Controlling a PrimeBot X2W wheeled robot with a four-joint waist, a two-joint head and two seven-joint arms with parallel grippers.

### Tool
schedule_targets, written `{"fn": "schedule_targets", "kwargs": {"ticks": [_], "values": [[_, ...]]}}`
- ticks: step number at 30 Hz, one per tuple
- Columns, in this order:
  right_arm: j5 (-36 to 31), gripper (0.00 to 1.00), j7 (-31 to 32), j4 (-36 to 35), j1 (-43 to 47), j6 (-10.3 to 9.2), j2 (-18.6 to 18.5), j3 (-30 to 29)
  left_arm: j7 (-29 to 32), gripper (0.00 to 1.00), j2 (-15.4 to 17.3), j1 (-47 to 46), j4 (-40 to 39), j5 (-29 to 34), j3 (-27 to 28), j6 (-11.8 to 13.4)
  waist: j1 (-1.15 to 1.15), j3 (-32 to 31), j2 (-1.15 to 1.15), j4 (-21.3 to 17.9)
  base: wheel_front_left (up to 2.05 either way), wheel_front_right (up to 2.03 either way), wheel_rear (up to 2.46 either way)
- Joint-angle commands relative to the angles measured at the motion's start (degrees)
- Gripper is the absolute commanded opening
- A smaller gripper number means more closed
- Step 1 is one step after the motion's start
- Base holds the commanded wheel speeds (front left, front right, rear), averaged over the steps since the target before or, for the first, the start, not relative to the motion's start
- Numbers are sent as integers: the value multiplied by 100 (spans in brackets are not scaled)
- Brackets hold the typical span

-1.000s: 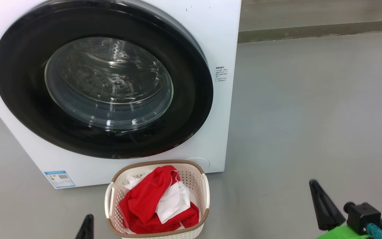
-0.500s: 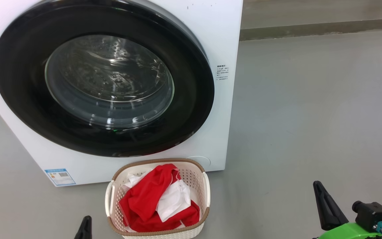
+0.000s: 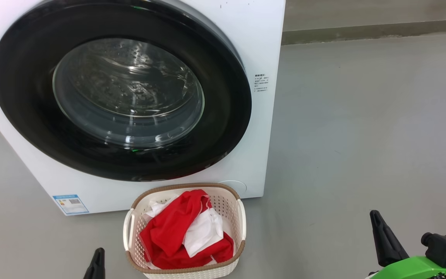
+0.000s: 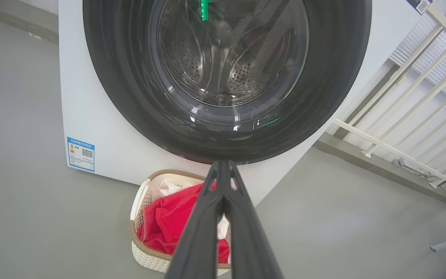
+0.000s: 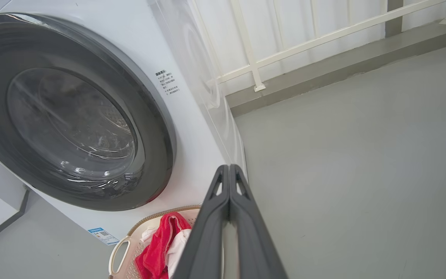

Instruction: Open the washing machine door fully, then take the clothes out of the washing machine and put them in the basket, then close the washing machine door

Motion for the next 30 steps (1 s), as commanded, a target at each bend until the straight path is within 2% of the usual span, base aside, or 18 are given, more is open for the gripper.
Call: {"fn": "schedule_targets", "kwargs": {"ticks": [1,30], "values": [[203,0,30,-167,-306,-6,-64,-23,32,0,68,-240,-113,-184,76,-10,-1,5,0,3,0,0,0],[2026,0,502,-187,-488,-10,-87,-104,493,0,87,-523,-33,-1983,152,-19,-1,91,0,50,0,0,0]]}}
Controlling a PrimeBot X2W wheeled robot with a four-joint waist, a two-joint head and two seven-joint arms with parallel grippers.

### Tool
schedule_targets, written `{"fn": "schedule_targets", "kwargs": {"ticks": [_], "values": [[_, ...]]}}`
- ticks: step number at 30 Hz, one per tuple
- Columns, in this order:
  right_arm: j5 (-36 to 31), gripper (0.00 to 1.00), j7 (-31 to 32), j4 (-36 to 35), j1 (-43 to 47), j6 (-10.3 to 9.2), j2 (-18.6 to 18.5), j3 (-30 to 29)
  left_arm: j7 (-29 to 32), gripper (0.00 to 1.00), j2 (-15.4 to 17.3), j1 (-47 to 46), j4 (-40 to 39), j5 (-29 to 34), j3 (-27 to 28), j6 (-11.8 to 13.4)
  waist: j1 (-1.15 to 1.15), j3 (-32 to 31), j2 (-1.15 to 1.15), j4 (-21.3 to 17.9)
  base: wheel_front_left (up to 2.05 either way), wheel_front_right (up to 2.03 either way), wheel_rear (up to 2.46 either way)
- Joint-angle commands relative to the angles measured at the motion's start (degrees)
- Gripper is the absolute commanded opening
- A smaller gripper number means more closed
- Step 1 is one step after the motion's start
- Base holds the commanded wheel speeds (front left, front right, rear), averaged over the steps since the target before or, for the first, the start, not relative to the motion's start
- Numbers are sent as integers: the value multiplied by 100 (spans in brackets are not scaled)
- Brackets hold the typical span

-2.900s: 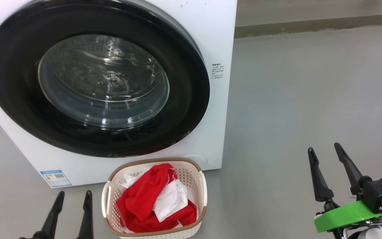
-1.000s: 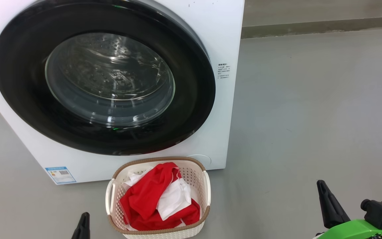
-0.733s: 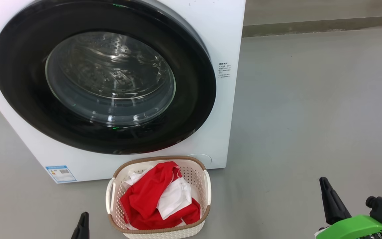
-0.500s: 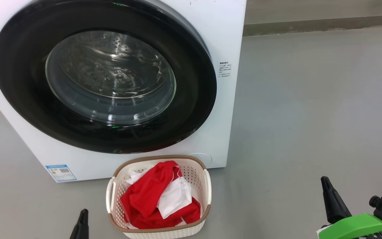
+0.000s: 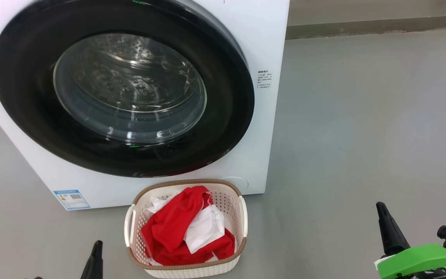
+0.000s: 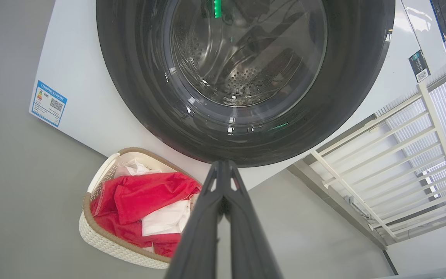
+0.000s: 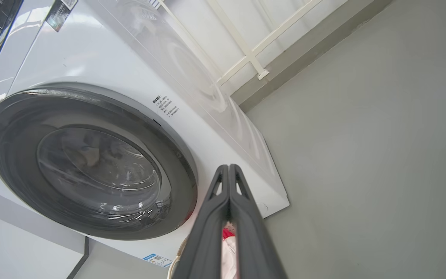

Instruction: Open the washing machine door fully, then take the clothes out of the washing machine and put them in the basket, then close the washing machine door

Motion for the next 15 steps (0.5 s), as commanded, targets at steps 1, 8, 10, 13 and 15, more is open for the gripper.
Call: {"fn": "schedule_targets", "kwargs": {"ticks": [1,8,10,13,15], "values": [[160,0,19,-168,-278,-10,-84,19,25,0,82,-277,-115,-161,122,-19,0,3,0,2,0,0,0],[617,0,137,-173,-324,-11,-89,-1,140,0,87,-348,-95,-611,141,-21,-1,25,0,14,0,0,0],[748,0,171,-174,-337,-11,-91,-6,173,0,88,-369,-89,-740,147,-22,-1,31,0,17,0,0,0],[944,0,221,-177,-356,-12,-94,-15,223,0,90,-399,-80,-933,155,-23,-1,40,0,22,0,0,0],[1075,0,255,-178,-369,-12,-95,-21,255,0,92,-419,-74,-1062,160,-24,-1,46,0,25,0,0,0]]}}
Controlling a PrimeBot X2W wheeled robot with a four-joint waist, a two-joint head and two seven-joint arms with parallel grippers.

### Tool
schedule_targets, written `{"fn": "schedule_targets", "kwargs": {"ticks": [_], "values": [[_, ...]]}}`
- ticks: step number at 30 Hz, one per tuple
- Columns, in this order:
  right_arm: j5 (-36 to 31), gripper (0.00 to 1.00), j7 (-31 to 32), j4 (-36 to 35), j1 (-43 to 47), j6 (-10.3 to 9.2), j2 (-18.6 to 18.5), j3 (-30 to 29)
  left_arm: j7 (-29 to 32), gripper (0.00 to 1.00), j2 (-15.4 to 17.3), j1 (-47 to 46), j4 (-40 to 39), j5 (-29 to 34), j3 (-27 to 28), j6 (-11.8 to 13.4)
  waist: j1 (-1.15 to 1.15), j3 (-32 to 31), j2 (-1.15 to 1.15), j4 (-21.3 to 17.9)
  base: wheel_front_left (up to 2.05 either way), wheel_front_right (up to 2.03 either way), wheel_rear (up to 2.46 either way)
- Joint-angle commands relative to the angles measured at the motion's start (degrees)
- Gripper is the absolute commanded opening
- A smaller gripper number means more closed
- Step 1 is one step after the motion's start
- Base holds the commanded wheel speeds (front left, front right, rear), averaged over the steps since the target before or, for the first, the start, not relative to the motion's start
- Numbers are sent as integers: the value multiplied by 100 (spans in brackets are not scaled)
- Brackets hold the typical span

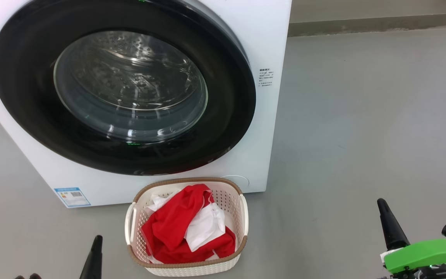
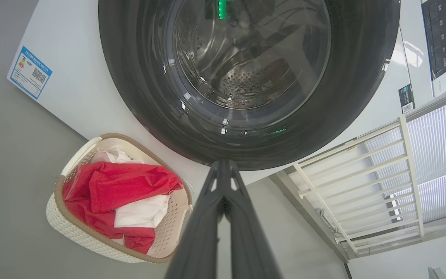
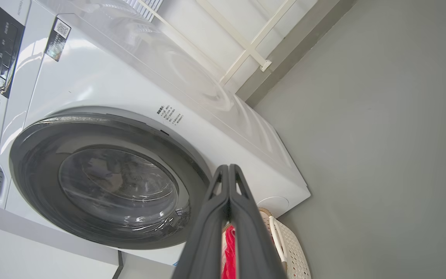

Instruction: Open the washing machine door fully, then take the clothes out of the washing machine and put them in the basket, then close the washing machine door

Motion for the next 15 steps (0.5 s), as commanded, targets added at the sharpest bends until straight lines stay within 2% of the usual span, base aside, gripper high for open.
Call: {"fn": "schedule_targets", "kwargs": {"ticks": [1,15], "values": [[224,0,64,-178,-326,3,-94,22,48,0,87,-298,-110,-211,144,-24,-1,7,0,4,0,0,0],[1136,0,299,-188,-417,1,-105,-18,278,0,96,-439,-70,-1111,181,-28,-1,50,0,27,0,0,0]]}}
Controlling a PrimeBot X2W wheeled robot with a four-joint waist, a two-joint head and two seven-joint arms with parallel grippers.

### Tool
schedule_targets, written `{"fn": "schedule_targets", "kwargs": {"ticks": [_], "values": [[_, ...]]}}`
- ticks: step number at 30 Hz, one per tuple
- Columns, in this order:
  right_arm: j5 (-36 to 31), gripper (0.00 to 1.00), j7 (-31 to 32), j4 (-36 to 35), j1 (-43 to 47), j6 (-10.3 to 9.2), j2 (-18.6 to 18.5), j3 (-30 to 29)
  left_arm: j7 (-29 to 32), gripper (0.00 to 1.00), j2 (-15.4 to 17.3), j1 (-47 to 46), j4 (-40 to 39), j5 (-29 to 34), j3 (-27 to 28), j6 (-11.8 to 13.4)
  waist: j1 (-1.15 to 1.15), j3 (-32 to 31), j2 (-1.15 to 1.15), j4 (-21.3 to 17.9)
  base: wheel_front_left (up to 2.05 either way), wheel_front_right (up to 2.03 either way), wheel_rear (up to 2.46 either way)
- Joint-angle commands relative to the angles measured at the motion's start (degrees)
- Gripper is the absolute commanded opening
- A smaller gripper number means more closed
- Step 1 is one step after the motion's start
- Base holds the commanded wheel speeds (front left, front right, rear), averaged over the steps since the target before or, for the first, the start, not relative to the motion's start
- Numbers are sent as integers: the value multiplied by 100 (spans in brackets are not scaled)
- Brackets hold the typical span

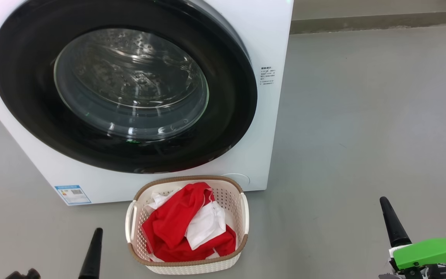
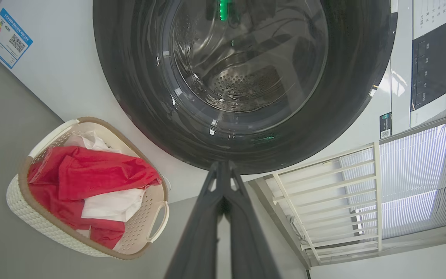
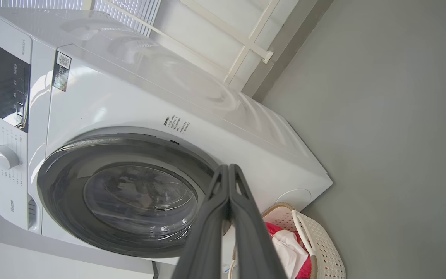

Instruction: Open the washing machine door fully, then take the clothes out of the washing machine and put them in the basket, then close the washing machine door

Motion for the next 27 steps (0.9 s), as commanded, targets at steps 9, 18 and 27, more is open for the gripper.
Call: {"fn": "schedule_targets", "kwargs": {"ticks": [9,18,27], "values": [[687,0,187,-180,-392,-1,-104,49,177,0,89,-348,-83,-678,186,-31,0,29,0,16,0,0,0],[1273,0,338,-186,-450,-2,-112,24,325,0,95,-439,-57,-1255,210,-34,0,57,0,31,0,0,0],[1861,0,490,-193,-509,-4,-119,-2,473,0,102,-531,-31,-1835,234,-37,0,84,0,46,0,0,0]]}}
